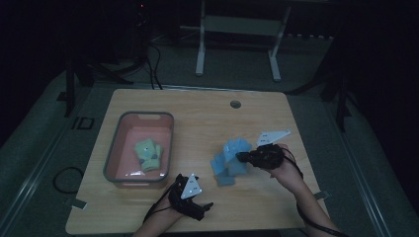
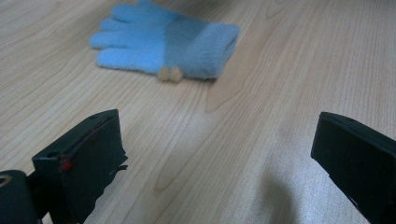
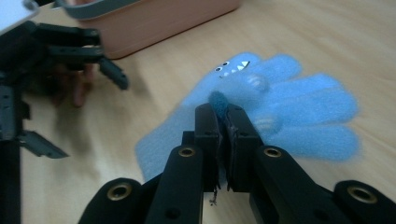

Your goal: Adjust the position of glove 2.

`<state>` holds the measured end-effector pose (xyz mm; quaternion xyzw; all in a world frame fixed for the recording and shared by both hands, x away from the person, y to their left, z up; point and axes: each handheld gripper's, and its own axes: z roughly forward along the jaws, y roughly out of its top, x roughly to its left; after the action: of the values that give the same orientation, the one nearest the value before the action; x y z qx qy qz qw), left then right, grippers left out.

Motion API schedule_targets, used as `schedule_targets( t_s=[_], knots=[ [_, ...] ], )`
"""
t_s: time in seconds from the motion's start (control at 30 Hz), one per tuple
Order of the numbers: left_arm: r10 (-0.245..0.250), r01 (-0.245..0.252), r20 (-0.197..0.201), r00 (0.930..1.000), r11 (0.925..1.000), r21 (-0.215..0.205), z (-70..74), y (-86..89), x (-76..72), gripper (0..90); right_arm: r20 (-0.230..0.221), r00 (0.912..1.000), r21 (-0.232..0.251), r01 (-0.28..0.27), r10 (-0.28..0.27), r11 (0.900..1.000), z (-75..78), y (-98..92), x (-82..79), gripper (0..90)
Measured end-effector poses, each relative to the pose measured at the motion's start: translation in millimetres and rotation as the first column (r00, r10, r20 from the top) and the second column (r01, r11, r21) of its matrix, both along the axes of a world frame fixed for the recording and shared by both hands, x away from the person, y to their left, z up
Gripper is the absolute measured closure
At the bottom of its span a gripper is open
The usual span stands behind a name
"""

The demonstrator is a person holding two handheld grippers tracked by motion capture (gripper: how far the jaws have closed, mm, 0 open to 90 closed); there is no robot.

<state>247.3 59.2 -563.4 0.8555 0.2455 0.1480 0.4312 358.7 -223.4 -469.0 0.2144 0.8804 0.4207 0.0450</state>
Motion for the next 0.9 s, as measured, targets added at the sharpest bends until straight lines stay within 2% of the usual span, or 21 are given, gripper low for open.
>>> schedule_targets(
  t_s=[0.03, 0.13, 0.3, 0.47, 0.6, 0.7, 0.77, 0.9],
  knots=[
    [0.000, 0.000, 0.000, 1.0000, 1.0000, 0.000, 0.0, 0.0, 0.0, 2.6, 0.000, 1.0000, 0.000, 0.000, 0.000, 1.000, 0.0, 0.0, 0.0, 85.3],
    [0.004, -0.004, -0.001, 1.0000, 1.0000, -0.006, 0.1, 0.5, 0.1, 2.6, -0.031, 0.9984, -0.012, -0.047, 0.046, 0.999, -9.2, 13.6, 4.8, 85.2],
    [0.005, -0.005, -0.001, 1.0000, 1.0000, -0.004, -0.1, 0.3, 0.1, 2.6, -0.071, 0.9946, -0.014, -0.078, 0.077, 0.997, -23.1, 23.7, 10.2, 85.2],
    [0.009, -0.009, 0.000, 1.0000, 0.9999, -0.005, 0.1, 0.4, -0.4, 2.6, -0.094, 0.9907, -0.039, -0.102, 0.098, 0.994, -38.2, 30.0, 12.0, 85.0],
    [0.009, -0.009, 0.002, 1.0000, 1.0000, -0.003, 0.0, 0.1, -0.6, 2.6, -0.114, 0.9876, -0.047, -0.114, 0.108, 0.992, -47.7, 32.5, 15.8, 84.9],
    [0.008, -0.008, 0.001, 1.0000, 1.0000, -0.004, 0.0, 0.1, -0.4, 2.6, -0.114, 0.9878, -0.089, -0.116, 0.106, 0.989, -53.8, 34.3, 18.9, 84.6],
    [0.007, -0.007, 0.012, 0.9999, 0.9999, 0.013, -0.3, -0.2, -0.6, 2.6, -0.125, 0.9870, -0.110, -0.115, 0.101, 0.987, -58.5, 34.5, 21.3, 84.1],
    [0.006, -0.007, 0.021, 0.9998, 0.9997, 0.025, -0.6, -0.7, -1.1, 2.6, -0.134, 0.9863, -0.129, -0.114, 0.096, 0.985, -65.7, 33.9, 23.7, 81.6]
  ],
)
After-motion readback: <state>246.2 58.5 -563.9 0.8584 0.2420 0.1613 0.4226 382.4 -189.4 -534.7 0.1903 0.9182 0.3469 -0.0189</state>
